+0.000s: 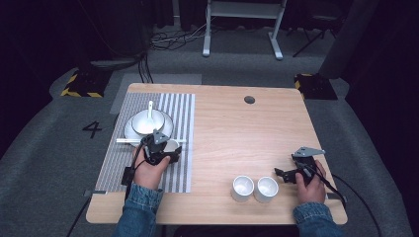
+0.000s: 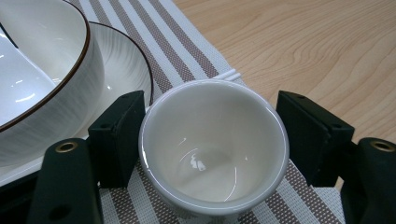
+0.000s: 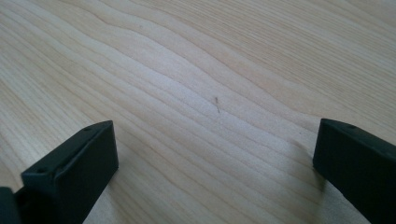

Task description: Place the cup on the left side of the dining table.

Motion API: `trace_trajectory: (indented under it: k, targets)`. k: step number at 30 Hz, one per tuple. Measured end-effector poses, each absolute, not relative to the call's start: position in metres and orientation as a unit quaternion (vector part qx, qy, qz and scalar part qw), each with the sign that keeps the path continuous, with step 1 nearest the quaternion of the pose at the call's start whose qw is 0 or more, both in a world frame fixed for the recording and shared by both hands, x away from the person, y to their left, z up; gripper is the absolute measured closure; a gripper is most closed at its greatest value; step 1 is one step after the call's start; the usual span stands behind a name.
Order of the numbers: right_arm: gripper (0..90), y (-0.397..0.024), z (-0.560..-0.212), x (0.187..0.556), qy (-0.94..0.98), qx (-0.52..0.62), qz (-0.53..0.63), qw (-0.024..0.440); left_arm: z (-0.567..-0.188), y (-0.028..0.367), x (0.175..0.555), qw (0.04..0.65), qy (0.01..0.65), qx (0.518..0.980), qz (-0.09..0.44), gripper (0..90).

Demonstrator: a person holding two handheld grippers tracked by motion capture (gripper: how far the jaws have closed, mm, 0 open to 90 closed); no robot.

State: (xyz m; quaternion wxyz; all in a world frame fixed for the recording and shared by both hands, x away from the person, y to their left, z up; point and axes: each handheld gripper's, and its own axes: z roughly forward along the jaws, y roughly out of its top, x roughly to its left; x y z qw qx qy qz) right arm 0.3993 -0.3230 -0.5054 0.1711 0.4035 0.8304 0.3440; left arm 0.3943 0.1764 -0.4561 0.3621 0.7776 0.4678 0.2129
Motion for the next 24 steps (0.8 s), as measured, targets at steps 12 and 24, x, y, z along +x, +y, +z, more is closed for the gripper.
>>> trace_trajectory:
  k: [12,24]
  targets:
    - [0.2,-0.3230,-0.5054,0.3993,0.830,0.404,0.344,0.171,-0.4585,0.1790,0.3916,0.369,0.482,0.768,0.205,26.4]
    - [0.2,-0.3230,-0.5054,0.3992,0.830,0.404,0.344,0.171,-0.4498,0.1797,0.3851,0.381,0.475,0.761,0.224,21.2]
